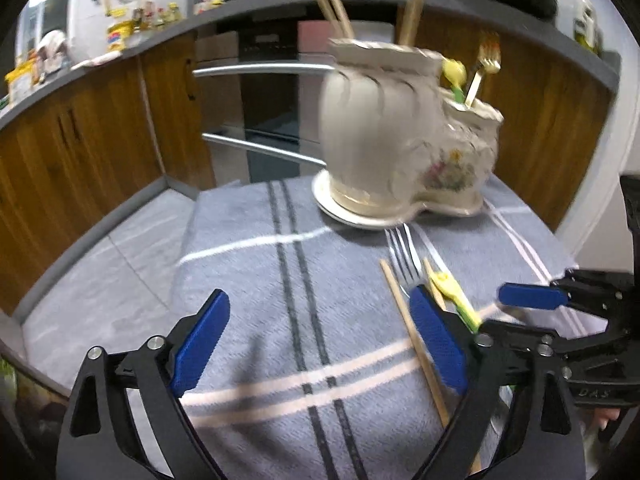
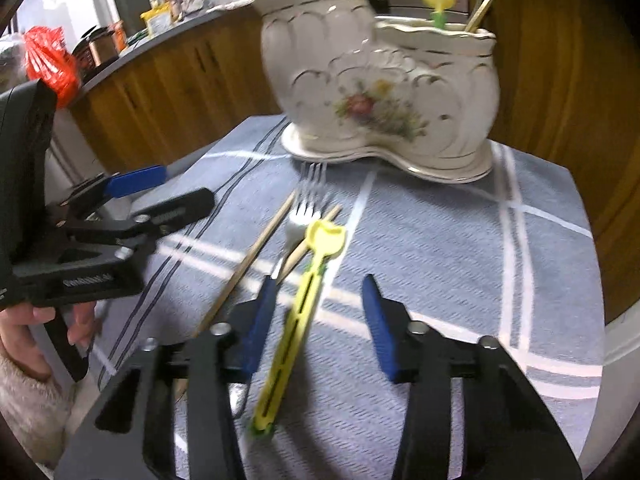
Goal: Organize utensils
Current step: 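Move both open tools back down to the utensils on the cloth, then grasp a wooden chopstick with the left tool while the right tool grasps the yellow tulip spoon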
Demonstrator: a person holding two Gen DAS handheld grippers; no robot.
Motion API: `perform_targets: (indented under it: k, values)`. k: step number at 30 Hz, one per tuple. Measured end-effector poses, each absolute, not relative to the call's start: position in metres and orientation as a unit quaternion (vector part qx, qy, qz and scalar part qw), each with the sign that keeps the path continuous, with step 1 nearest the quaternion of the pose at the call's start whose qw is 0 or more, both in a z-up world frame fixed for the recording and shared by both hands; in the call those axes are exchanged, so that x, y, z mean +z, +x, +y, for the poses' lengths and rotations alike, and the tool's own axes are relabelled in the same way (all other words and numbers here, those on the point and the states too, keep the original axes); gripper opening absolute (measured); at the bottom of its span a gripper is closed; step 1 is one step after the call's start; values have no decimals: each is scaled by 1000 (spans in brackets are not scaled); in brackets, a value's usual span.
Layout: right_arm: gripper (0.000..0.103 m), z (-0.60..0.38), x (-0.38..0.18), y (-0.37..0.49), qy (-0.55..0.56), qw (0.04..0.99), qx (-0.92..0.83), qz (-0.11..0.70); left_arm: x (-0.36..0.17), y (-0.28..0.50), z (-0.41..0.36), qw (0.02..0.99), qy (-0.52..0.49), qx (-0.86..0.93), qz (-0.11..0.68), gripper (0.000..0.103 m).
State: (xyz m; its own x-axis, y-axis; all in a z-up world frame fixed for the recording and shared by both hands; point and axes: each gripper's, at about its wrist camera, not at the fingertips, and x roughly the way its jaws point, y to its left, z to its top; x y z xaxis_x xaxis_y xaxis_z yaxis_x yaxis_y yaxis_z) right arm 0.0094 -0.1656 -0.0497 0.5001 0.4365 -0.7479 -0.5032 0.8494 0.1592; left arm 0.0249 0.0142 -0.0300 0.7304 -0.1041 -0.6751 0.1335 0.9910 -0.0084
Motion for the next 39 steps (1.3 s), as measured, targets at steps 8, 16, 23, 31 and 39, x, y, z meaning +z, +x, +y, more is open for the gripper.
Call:
perform_targets:
  k: [8, 16, 23, 31, 39]
  values:
    - [15, -160, -53, 5, -71, 856, 279, 429, -42, 18, -15, 900, 47, -146, 407, 50]
    - [10, -175, -49, 9, -82, 865, 255, 424, -50, 13, -28, 890, 87, -157, 419, 9]
    - [25, -178, -52, 14, -107, 862, 240, 434, -44, 15, -13, 889, 100, -147, 422, 8]
    - [29, -168, -53, 21, -99, 867, 238, 427, -45, 22, -9, 890, 67, -147, 426, 16]
    - [19, -158, -58, 33, -106, 866, 236, 429, -48, 33, -17, 890, 68, -137, 431, 29]
